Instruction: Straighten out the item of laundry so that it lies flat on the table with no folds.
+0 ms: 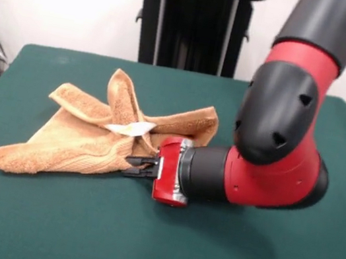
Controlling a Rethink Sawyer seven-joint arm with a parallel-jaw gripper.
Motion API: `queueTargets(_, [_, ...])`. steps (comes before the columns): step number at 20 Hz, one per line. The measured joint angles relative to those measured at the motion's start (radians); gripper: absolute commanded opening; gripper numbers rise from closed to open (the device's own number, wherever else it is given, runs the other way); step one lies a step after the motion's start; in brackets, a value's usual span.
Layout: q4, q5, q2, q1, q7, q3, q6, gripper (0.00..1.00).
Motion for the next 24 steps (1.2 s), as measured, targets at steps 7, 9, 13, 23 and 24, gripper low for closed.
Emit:
queueTargets(7, [0.132, -0.088, -0.007, 0.076, 0.000, 0.031, -0.252, 0.00])
queueTargets(9, [0.182, -0.096, -0.018, 0.093, 0.000, 0.050, -0.328, 0.00])
queueTargets(13, [0.217, -0.096, -0.034, 0.103, 0.000, 0.071, -0.370, 0.00])
queueTargets(23, [0.236, -0.094, -0.051, 0.107, 0.000, 0.095, -0.384, 0.00])
queueTargets(24, [0.236, -0.092, -0.051, 0.107, 0.000, 0.095, -0.384, 0.00])
